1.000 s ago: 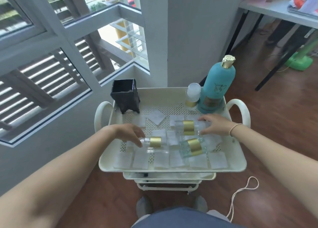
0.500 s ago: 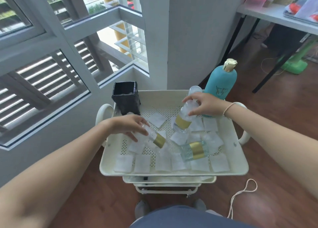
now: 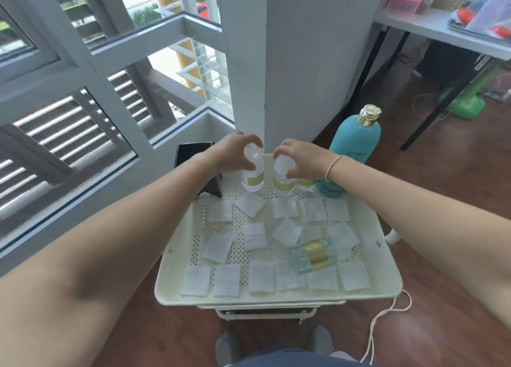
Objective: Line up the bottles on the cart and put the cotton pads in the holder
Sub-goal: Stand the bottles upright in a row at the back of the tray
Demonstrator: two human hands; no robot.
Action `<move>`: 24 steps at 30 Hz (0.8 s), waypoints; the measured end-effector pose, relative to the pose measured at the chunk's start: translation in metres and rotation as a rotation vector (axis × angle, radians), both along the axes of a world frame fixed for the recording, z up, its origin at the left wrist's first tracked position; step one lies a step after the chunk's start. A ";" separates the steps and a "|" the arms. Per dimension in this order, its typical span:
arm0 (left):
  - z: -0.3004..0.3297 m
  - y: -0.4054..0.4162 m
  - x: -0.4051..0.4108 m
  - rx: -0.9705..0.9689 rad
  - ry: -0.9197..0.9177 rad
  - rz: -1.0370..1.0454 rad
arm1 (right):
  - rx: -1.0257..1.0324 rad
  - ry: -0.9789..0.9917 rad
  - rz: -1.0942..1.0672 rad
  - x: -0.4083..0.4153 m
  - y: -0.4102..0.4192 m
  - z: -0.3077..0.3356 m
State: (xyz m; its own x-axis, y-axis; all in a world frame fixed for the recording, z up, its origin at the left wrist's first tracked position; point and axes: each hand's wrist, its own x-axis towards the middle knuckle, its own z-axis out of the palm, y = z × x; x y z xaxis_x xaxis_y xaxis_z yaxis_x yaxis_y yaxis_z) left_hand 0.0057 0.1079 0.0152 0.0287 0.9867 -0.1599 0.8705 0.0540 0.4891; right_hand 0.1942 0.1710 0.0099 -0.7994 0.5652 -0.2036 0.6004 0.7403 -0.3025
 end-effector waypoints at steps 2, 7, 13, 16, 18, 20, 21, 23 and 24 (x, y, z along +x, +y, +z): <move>-0.007 0.007 0.005 0.038 -0.021 0.025 | 0.075 -0.043 -0.007 0.000 0.003 -0.006; -0.024 0.016 0.016 0.052 -0.024 0.015 | 0.255 -0.085 -0.022 -0.002 0.003 -0.020; -0.031 0.016 0.017 0.010 -0.048 -0.011 | 0.265 0.004 -0.067 0.001 0.003 -0.028; -0.030 0.014 0.014 0.004 -0.057 -0.033 | 0.259 0.032 -0.063 0.002 0.001 -0.031; -0.029 0.014 0.014 0.002 -0.049 -0.048 | 0.270 0.045 -0.065 0.002 0.001 -0.031; -0.030 0.014 0.014 -0.018 -0.064 -0.048 | 0.276 0.064 -0.075 0.002 0.001 -0.032; -0.030 0.014 0.015 -0.031 -0.084 -0.037 | 0.278 0.071 -0.078 0.002 0.001 -0.032; -0.031 0.013 0.016 -0.042 -0.130 0.000 | 0.274 0.076 -0.078 0.001 0.001 -0.032; -0.032 0.013 0.017 -0.036 -0.143 0.019 | 0.268 0.073 -0.076 0.002 0.001 -0.032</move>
